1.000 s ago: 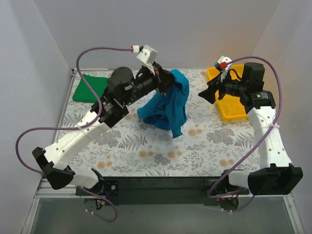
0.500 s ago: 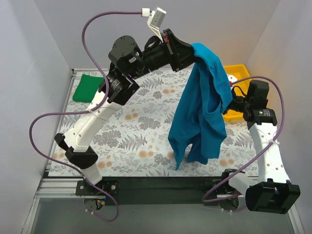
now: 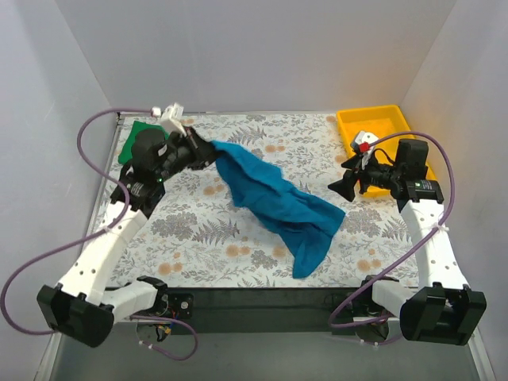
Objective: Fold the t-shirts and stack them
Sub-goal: Flatten the tshirt out
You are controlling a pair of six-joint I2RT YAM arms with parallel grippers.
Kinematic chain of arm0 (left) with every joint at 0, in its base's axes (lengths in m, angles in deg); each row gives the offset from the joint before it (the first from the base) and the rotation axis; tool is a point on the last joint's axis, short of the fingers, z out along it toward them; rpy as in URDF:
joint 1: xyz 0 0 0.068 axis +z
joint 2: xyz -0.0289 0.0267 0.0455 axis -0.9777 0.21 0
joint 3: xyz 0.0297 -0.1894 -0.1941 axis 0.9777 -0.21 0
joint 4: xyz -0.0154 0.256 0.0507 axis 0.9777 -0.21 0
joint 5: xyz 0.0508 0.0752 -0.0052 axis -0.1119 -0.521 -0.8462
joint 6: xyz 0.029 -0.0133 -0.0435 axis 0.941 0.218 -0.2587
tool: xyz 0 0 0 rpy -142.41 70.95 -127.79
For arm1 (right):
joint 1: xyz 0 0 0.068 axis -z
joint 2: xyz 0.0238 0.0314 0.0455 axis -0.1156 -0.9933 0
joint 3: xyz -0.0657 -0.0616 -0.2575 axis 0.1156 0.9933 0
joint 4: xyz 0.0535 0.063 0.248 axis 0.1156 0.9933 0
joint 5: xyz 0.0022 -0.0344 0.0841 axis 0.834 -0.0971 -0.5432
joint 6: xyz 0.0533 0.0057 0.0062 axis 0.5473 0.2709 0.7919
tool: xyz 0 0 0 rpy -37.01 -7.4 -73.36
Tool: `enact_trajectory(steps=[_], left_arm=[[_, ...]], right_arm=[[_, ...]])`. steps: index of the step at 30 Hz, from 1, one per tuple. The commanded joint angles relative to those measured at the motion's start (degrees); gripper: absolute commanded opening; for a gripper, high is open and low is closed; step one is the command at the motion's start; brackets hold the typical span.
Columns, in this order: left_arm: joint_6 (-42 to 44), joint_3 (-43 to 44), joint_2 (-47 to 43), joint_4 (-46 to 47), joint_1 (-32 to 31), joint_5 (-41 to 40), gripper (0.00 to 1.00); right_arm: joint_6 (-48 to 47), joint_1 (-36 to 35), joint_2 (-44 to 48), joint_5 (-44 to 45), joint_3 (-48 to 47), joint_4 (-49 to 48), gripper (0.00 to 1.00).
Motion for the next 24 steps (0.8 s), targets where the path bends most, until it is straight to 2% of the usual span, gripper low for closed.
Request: enact_trajectory(steps=[1, 4, 6, 9, 10, 12, 13, 15, 16, 17, 20, 24], left_arm=[[4.4, -11.1, -4.8, -12.0, 6.4, -6.0, 0.0], [5.4, -18.7, -2.8, -17.3, 11.8, -8.3, 0.0], [5.7, -20.1, -2.3, -17.8, 13.5, -9.6, 0.0], [5.7, -20.1, -3.1, -17.2, 14.3, -11.6, 0.0], [5.9, -19.9, -3.2, -17.3, 14.3, -11.7, 0.07], [6.1, -20.1, -3.6, -17.1, 14.4, -11.8, 0.12], [6.6, -21.1, -4.0, -16.9, 14.4, -11.7, 0.19], [7.1, -22.0, -5.4, -16.6, 14.4, -12.1, 0.28], [7.4, -22.6, -6.1, -16.6, 14.4, -12.4, 0.39], [8.1, -23.5, -7.6, -16.6, 14.4, -12.6, 0.44], [8.8, -24.7, -11.6, -16.4, 14.4, -13.3, 0.55], [11.0, -24.8, -17.0, -16.5, 14.4, -14.1, 0.6]], right_arm=[[-2.0, 0.0, -1.8, -0.6, 0.2, -1.1, 0.87], [-3.2, -1.3, -4.2, -3.0, 0.3, 0.0, 0.87], [-4.4, -2.8, -5.7, -2.6, 0.8, 0.7, 0.87], [-9.1, -8.9, -6.7, 0.3, 2.6, 2.5, 0.87], [-11.5, -11.9, -6.7, 1.6, 3.2, 2.5, 0.87], [-13.2, -14.6, -7.4, 4.3, 4.3, 2.3, 0.87], [-13.4, -16.1, -8.1, 6.6, 4.6, 1.3, 0.86], [-12.3, -16.6, -10.9, 8.6, 3.9, -0.1, 0.86], [-10.8, -16.5, -12.2, 9.9, 2.2, -0.9, 0.84], [-10.3, -16.5, -15.3, 10.2, 1.1, -0.9, 0.84], [-7.7, -17.7, -21.6, 10.5, -3.0, -0.7, 0.81], [-6.3, -21.5, -27.9, 12.0, -7.1, -0.5, 0.8]])
